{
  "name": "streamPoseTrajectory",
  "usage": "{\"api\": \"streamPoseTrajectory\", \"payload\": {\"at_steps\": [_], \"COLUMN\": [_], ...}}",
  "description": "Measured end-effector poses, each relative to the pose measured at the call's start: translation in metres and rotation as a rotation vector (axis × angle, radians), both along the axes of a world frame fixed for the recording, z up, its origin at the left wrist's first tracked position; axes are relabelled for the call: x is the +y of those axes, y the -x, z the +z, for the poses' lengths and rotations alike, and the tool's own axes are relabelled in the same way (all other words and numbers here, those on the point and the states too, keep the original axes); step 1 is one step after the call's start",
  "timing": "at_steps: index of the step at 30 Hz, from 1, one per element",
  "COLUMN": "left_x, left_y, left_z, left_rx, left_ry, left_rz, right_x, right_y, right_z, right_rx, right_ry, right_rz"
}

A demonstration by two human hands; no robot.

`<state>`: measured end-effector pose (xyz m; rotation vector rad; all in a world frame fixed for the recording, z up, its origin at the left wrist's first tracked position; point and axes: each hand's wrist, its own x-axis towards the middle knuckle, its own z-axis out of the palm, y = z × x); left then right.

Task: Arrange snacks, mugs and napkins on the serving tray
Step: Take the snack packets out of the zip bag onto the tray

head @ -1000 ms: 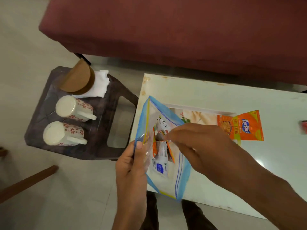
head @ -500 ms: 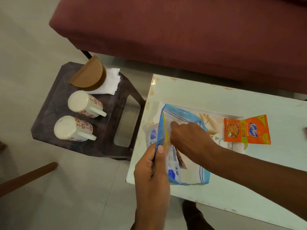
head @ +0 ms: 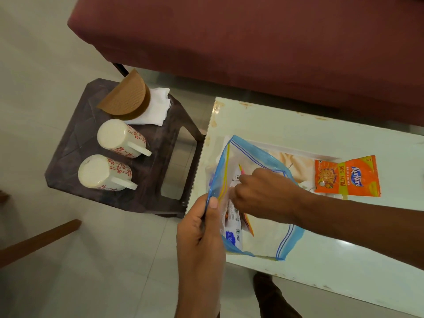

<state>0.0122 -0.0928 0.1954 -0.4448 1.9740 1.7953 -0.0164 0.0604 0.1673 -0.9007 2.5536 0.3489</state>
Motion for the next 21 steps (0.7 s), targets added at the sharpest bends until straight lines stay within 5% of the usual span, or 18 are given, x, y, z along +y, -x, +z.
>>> {"api": "streamPoseTrajectory", "payload": {"at_steps": [11,21], "left_x": [0.001,-0.004], "left_y": [0.000,0.011], "left_z": [-0.001,-0.004], "left_rx": [0.019,0.029], "left_ry": [-0.007,-0.002], "left_rz": [-0.026,0.042], "right_x": [0.012,0.030], "right_y": [0.006,-0.010], "right_z": [-0.011,0.069], "right_rx": [0.088,0.216], "right_ry": [0.023,0.440], "right_rz": [0.063,-0.019]}}
